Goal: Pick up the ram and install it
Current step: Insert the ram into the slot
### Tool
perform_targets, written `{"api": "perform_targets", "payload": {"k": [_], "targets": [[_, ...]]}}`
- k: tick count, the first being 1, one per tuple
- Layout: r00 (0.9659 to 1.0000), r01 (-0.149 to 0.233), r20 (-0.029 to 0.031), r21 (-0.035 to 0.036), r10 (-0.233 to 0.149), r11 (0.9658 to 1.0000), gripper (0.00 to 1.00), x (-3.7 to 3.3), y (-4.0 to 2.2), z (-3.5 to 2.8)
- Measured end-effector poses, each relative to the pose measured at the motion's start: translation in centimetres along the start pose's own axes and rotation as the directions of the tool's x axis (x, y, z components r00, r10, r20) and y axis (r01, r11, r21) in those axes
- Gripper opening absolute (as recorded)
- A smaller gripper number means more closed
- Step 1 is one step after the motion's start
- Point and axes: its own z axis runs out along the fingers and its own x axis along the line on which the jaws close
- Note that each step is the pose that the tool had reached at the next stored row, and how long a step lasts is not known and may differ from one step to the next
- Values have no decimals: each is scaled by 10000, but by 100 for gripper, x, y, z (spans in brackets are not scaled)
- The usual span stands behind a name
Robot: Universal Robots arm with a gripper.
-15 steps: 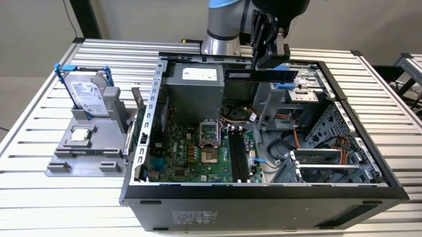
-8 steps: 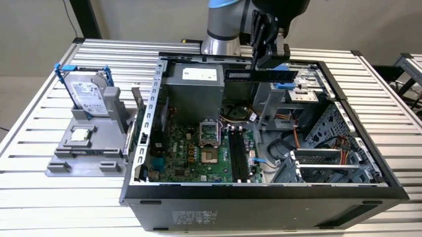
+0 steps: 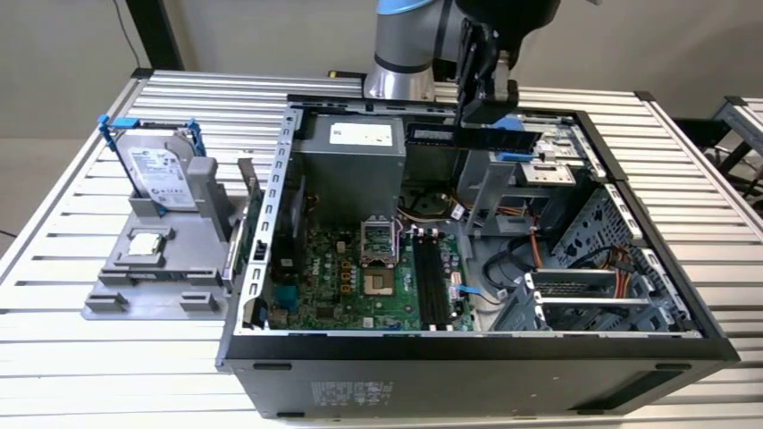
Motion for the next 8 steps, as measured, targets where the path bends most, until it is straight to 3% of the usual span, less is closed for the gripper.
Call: {"api": "perform_targets", "payload": {"k": [4, 8], "targets": [[9977, -677, 5, 29, 677, 9977, 0, 0, 0, 0], [9915, -1298, 12, 55, 1298, 9915, 0, 0, 0, 0]]}}
